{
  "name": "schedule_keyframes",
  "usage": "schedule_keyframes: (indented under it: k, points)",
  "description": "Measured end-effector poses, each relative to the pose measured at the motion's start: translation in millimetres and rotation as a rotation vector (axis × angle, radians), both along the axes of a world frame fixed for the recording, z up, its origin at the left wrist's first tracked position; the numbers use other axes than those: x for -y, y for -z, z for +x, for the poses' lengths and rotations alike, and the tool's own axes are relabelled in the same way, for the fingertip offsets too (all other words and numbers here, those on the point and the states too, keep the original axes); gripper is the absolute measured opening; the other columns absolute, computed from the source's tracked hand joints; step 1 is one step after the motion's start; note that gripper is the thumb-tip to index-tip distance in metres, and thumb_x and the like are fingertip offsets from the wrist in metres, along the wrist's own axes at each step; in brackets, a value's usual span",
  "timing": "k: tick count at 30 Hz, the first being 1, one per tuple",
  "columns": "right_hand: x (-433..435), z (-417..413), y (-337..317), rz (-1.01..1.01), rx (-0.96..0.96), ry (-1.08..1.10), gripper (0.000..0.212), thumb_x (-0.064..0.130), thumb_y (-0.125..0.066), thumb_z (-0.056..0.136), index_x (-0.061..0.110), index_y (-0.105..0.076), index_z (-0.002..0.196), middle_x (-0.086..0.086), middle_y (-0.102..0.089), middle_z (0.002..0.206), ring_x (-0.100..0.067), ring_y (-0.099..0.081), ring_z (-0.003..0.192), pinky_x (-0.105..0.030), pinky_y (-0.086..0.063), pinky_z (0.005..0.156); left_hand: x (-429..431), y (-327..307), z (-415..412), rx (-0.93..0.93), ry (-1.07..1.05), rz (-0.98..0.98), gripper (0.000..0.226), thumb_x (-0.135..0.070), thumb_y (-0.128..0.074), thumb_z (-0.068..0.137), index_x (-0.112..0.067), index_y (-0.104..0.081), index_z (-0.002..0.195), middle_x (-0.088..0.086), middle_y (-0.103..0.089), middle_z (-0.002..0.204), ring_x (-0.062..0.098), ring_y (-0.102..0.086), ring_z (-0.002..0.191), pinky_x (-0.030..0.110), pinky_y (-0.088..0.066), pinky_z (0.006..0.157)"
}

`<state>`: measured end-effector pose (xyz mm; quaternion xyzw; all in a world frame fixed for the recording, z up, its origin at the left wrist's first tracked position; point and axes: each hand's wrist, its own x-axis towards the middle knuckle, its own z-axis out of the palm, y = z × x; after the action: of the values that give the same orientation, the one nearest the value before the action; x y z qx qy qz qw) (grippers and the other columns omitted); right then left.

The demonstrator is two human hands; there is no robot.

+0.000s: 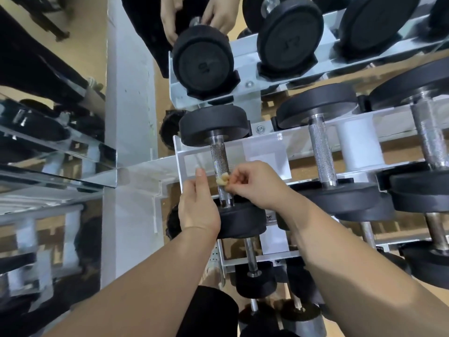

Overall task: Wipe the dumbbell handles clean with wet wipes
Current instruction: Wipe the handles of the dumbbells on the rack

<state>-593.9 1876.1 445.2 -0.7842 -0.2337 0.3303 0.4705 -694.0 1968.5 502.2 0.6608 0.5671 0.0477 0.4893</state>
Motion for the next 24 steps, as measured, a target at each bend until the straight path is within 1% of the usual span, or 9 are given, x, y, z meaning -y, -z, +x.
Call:
schedule_keyframes:
  k: [4, 7, 9, 13, 16, 18, 20, 22, 24]
  points:
    - [-22, 8, -4, 0.176, -0.053, 0.234, 0.022, 0.026, -0.082, 0.081, 0.019, -0.064, 0.071, 0.004, -0.057, 0.062, -0.006, -0.05, 0.057, -0.02, -0.046, 0.06, 0, 5, 0, 0.049, -0.003, 0.0, 0.026, -0.063, -0.031, 0.102, -0.044, -0.044, 0.09, -0.022, -0.044, 0.087, 0.013, -0.044, 0.094, 0.031, -0.029, 0.091]
    - [-38, 6, -6, 0.229, 0.031, 0.312, 0.016, 0.024, -0.078, 0.084, 0.02, -0.063, 0.079, 0.005, -0.053, 0.063, -0.006, -0.048, 0.059, -0.019, -0.045, 0.06, -2, 9, -1, 0.069, 0.002, -0.002, 0.026, -0.065, -0.032, 0.101, -0.044, -0.046, 0.095, -0.024, -0.045, 0.089, 0.011, -0.045, 0.098, 0.031, -0.029, 0.093]
    - [-33, 4, -5, 0.238, 0.026, 0.286, 0.012, 0.024, -0.076, 0.086, 0.022, -0.064, 0.082, 0.007, -0.05, 0.062, -0.007, -0.045, 0.058, -0.019, -0.044, 0.06, -3, 11, -1, 0.061, 0.007, -0.002, 0.028, -0.066, -0.032, 0.1, -0.042, -0.046, 0.099, -0.024, -0.045, 0.089, 0.012, -0.045, 0.099, 0.032, -0.03, 0.093]
    - [-11, 4, -2, 0.139, 0.015, 0.05, 0.007, 0.021, -0.074, 0.088, 0.023, -0.068, 0.084, 0.003, -0.051, 0.064, -0.006, -0.043, 0.058, -0.018, -0.04, 0.06, -4, 13, -2, 0.054, 0.022, 0.019, 0.028, -0.068, -0.032, 0.099, -0.046, -0.048, 0.093, -0.023, -0.048, 0.092, 0.014, -0.049, 0.1, 0.034, -0.033, 0.092]
    - [-21, 9, -1, 0.14, 0.077, 0.133, 0.009, 0.024, -0.073, 0.089, 0.022, -0.067, 0.082, -0.001, -0.059, 0.066, -0.01, -0.049, 0.06, -0.025, -0.045, 0.063, -3, 16, -2, 0.062, 0.03, 0.02, 0.03, -0.072, -0.033, 0.096, -0.047, -0.049, 0.091, -0.021, -0.054, 0.092, 0.007, -0.052, 0.094, 0.032, -0.033, 0.09]
    - [-36, 16, -5, 0.152, 0.098, 0.253, 0.008, 0.021, -0.071, 0.09, 0.023, -0.065, 0.084, 0.01, -0.061, 0.069, -0.002, -0.053, 0.064, -0.022, -0.047, 0.069, -3, 18, -3, 0.073, 0.04, 0.031, 0.038, -0.076, -0.032, 0.093, -0.045, -0.053, 0.096, -0.021, -0.058, 0.095, 0.005, -0.055, 0.096, 0.031, -0.035, 0.09]
    - [-45, 22, -8, 0.168, 0.077, 0.317, 0.007, 0.017, -0.067, 0.092, 0.024, -0.066, 0.09, 0.016, -0.063, 0.077, 0.003, -0.058, 0.073, -0.017, -0.048, 0.074, -4, 20, -3, 0.078, 0.036, 0.017, 0.034, -0.073, -0.033, 0.096, -0.045, -0.051, 0.099, -0.026, -0.055, 0.094, 0.0, -0.052, 0.094, 0.03, -0.033, 0.091]
    - [-41, 22, -6, 0.158, 0.042, 0.293, 0.006, 0.019, -0.068, 0.093, 0.023, -0.066, 0.089, 0.014, -0.064, 0.077, 0.001, -0.058, 0.072, -0.017, -0.046, 0.071, -5, 20, -5, 0.09, 0.03, -0.01, 0.028, -0.07, -0.035, 0.097, -0.048, -0.051, 0.096, -0.029, -0.051, 0.093, -0.005, -0.048, 0.09, 0.03, -0.032, 0.092]
    - [-24, 17, -4, 0.123, -0.012, 0.163, 0.009, 0.025, -0.07, 0.092, 0.023, -0.068, 0.083, 0.009, -0.064, 0.072, -0.003, -0.055, 0.064, -0.021, -0.045, 0.068, -5, 19, -5, 0.087, 0.032, -0.014, 0.027, -0.07, -0.035, 0.097, -0.049, -0.05, 0.088, -0.028, -0.05, 0.092, -0.008, -0.046, 0.087, 0.031, -0.032, 0.092]
